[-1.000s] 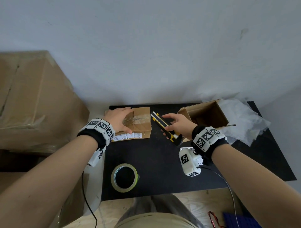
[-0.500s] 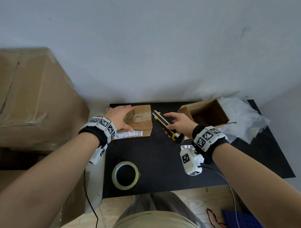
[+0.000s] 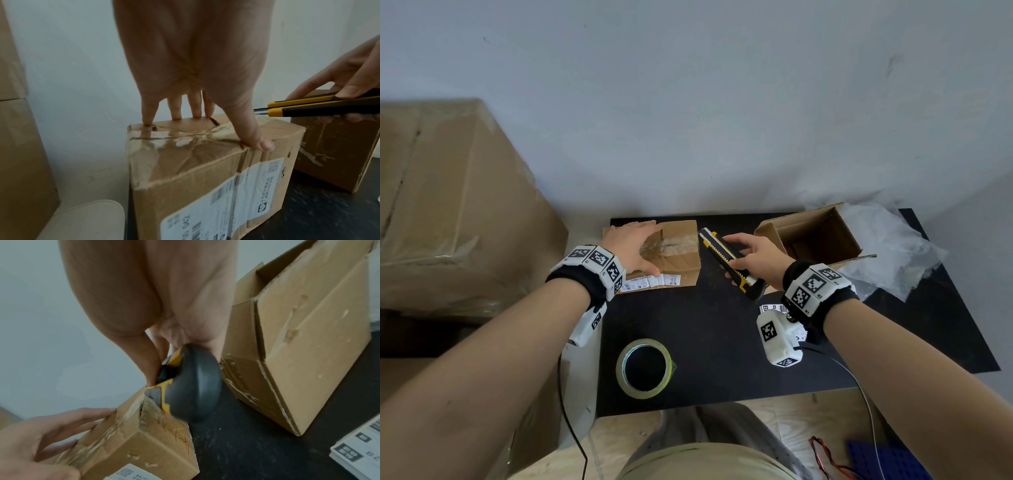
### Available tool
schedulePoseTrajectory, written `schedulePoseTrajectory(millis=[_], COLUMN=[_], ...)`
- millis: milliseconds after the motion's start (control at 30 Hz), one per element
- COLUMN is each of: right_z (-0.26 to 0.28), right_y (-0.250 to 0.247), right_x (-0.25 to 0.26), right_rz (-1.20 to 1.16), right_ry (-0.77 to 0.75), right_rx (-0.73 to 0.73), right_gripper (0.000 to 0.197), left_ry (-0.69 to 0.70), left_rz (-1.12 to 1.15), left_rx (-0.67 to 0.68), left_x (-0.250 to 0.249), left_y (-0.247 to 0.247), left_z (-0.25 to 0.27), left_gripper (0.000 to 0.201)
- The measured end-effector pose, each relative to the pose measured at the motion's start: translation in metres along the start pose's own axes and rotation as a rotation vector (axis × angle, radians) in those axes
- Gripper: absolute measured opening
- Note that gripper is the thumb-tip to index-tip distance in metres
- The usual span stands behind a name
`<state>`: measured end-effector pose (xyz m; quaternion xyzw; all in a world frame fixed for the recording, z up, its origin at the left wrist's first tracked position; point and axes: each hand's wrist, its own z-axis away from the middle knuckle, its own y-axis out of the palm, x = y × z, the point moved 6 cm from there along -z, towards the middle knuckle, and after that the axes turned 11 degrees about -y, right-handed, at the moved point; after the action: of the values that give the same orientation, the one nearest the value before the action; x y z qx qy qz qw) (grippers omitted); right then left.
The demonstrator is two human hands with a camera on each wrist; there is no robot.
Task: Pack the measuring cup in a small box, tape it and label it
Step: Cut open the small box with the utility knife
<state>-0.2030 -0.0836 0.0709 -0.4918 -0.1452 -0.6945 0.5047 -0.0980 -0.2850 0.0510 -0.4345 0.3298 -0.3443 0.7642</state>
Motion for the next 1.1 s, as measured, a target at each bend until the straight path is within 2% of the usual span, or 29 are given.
schedulePoseTrajectory(millis=[267, 567, 733, 867, 967, 1100], right_z=[0.003, 0.017, 0.021, 0.02, 0.017, 0.013], right_y=[-0.001, 0.004, -0.004, -0.008, -0.005, 0.003], right_x=[0.005, 0.001, -0.005, -0.005, -0.002, 0.003], right_rz=[0.084, 0.169, 0.11, 0.034, 0.013, 0.01], right_ry=[0.005, 0.03, 0.028, 0.002, -0.029, -0.062], right_rx=[0.048, 0.165, 0.057, -0.044, -0.067, -0.057], right_gripper=[0.055, 0.053, 0.055, 0.055, 0.053, 0.052], left_ry=[0.002, -0.002, 0.005, -0.084, -0.088, -0.12], left_rz=[-0.033, -0.053, -0.058, -0.076, -0.107, -0.145], left_rx=[0.002, 0.012, 0.004, 0.022, 0.031, 0.009], left_x=[-0.001, 0.003, 0.004, 0.011, 0.016, 0.018], left_y=[0.0, 0.002, 0.0, 0.002, -0.001, -0.01], left_z=[0.0, -0.007, -0.003, 0.006, 0.014, 0.021], left_gripper=[0.098, 0.1, 0.1, 0.096, 0.087, 0.09])
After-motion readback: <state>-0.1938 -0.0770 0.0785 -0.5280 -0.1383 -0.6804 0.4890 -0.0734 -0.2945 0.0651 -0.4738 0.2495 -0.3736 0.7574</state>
